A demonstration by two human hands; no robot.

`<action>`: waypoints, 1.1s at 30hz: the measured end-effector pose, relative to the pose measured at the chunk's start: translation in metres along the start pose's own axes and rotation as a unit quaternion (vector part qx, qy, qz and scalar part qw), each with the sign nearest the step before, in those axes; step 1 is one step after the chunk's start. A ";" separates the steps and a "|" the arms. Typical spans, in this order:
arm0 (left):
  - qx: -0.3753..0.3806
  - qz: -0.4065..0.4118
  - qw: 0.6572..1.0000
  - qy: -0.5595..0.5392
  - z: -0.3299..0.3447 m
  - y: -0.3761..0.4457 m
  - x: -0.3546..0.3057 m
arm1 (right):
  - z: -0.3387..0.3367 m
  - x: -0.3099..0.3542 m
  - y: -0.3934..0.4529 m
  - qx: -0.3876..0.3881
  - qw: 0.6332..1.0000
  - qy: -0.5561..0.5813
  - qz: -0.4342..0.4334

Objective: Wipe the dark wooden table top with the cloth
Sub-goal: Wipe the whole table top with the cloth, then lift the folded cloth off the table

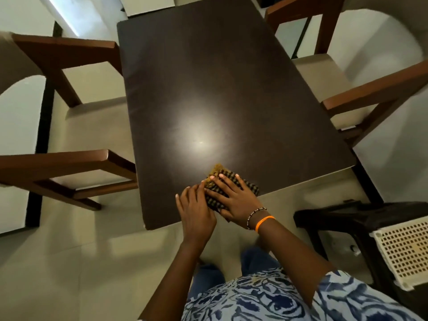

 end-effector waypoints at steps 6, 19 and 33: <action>0.026 0.060 0.998 -0.006 0.037 0.014 -0.074 | -0.013 -0.097 -0.044 -0.009 0.997 -0.002 0.078; 0.079 0.117 0.988 0.059 0.080 0.027 -0.174 | -0.030 -0.244 -0.115 -0.019 0.965 -0.011 0.262; 0.250 0.194 0.934 -0.165 0.090 0.038 -0.231 | -0.048 -0.279 -0.182 -0.258 0.382 0.732 0.501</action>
Point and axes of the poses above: each hand's wrist, its own y-axis towards the middle knuckle, its own z-axis out of the palm, x = y × z, the point moved 3 cm from there along y, towards the middle knuckle, and after that the axes turned 6 degrees about -y, right-handed, at the moved point
